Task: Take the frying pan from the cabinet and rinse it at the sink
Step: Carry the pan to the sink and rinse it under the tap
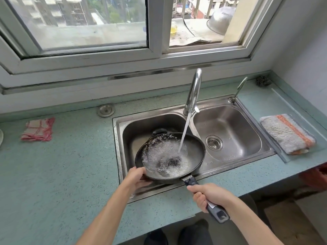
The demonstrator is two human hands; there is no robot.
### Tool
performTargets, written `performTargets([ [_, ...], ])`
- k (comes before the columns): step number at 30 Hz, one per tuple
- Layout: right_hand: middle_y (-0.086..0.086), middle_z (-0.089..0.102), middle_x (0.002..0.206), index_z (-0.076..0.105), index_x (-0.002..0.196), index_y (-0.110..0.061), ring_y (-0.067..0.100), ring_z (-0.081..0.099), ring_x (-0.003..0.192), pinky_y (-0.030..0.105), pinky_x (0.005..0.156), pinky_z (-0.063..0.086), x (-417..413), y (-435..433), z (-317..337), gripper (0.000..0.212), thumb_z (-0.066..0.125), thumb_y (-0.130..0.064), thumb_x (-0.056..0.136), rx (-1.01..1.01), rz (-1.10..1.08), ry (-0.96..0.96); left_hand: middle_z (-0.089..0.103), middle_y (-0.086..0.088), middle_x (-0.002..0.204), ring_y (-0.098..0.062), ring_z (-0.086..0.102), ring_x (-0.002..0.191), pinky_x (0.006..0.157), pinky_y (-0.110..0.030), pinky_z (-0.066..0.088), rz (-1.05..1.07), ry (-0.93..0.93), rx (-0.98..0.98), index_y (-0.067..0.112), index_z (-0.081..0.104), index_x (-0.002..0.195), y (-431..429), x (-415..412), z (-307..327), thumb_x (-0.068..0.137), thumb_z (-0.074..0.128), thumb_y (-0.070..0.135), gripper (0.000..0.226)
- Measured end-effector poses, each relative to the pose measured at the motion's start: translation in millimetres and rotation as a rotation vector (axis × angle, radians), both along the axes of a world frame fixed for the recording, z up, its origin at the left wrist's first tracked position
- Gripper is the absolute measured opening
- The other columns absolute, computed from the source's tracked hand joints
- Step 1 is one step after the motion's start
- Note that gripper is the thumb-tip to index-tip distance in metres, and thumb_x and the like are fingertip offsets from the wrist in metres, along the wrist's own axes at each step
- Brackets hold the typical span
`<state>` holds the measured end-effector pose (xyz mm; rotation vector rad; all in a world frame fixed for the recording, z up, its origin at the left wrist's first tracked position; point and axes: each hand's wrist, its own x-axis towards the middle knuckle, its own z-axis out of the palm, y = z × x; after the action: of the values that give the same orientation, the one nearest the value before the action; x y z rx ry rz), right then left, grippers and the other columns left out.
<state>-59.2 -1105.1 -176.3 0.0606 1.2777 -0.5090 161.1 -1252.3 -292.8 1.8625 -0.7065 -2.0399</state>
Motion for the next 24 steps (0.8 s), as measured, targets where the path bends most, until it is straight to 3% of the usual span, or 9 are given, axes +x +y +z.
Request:
performTargets([
  [5, -0.009, 0.036, 0.042, 0.041, 0.054, -0.019, 0.001, 0.036, 0.031, 0.012, 0.033, 0.031, -9.0, 19.7, -10.1, 0.045, 0.066, -0.025, 0.091, -0.1, 0.116, 0.07, 0.068, -0.02, 0.112, -0.032, 0.073, 0.088, 0.067, -0.041, 0.062, 0.01, 0.017, -0.059, 0.009, 0.018, 0.153, 6.1, -2.2, 17.7, 0.077, 0.063, 0.0, 0.089],
  [9, -0.01, 0.035, 0.044, 0.039, 0.058, -0.021, 0.002, 0.035, 0.033, 0.013, 0.035, 0.03, -20.6, 33.3, -16.4, 0.05, 0.087, -0.036, 0.064, -0.193, 0.16, 0.039, 0.071, -0.023, 0.103, -0.034, 0.075, 0.084, 0.067, -0.042, 0.062, -0.06, -0.002, -0.055, 0.002, 0.026, 0.146, 5.7, -1.9, 28.9, 0.076, 0.064, 0.004, 0.08],
  [11, -0.01, 0.035, 0.046, 0.039, 0.06, -0.022, 0.002, 0.034, 0.035, 0.013, 0.036, 0.031, -25.7, 36.1, -17.8, 0.055, 0.092, -0.038, 0.06, -0.221, 0.184, 0.028, 0.072, -0.024, 0.101, -0.035, 0.074, 0.088, 0.069, -0.045, 0.062, -0.092, -0.023, -0.036, -0.002, 0.034, 0.139, 3.8, -0.6, 30.6, 0.073, 0.065, 0.004, 0.073],
  [15, -0.008, 0.033, 0.048, 0.039, 0.058, -0.024, 0.004, 0.032, 0.037, 0.014, 0.037, 0.028, -28.3, 40.6, -20.9, 0.046, 0.081, -0.023, 0.077, -0.24, 0.189, 0.072, 0.072, -0.017, 0.084, -0.029, 0.071, 0.082, 0.075, -0.047, 0.061, -0.097, -0.008, 0.009, -0.006, 0.061, 0.112, 6.6, -5.0, 42.0, 0.076, 0.06, 0.002, 0.037],
  [18, -0.005, 0.033, 0.05, 0.05, 0.054, -0.024, 0.005, 0.032, 0.036, 0.016, 0.037, 0.029, -26.2, 50.3, -26.6, 0.043, 0.07, -0.009, 0.089, -0.263, 0.151, 0.07, 0.064, -0.016, 0.077, -0.03, 0.066, 0.075, 0.078, -0.049, 0.06, -0.026, -0.01, 0.028, -0.001, 0.061, 0.092, 12.5, -13.0, 47.8, 0.08, 0.055, 0.0, 0.013],
  [20, -0.004, 0.033, 0.051, 0.06, 0.054, -0.025, 0.006, 0.032, 0.036, 0.017, 0.037, 0.031, -26.3, 56.0, -30.8, 0.041, 0.067, -0.007, 0.091, -0.265, 0.144, 0.054, 0.059, -0.017, 0.075, -0.032, 0.062, 0.072, 0.074, -0.051, 0.06, 0.024, -0.001, 0.039, -0.001, 0.055, 0.09, 14.3, -20.3, 49.1, 0.077, 0.052, -0.004, 0.014],
  [24, -0.002, 0.036, 0.052, 0.039, 0.068, -0.019, 0.009, 0.033, 0.039, 0.02, 0.04, 0.033, -40.0, 61.6, -43.0, 0.04, 0.075, -0.012, 0.085, -0.268, 0.211, 0.071, 0.054, -0.019, 0.075, -0.035, 0.06, 0.068, 0.06, -0.046, 0.058, 0.083, -0.007, -0.013, -0.004, 0.052, 0.1, 17.9, -31.2, 50.4, 0.067, 0.048, -0.013, 0.035],
])
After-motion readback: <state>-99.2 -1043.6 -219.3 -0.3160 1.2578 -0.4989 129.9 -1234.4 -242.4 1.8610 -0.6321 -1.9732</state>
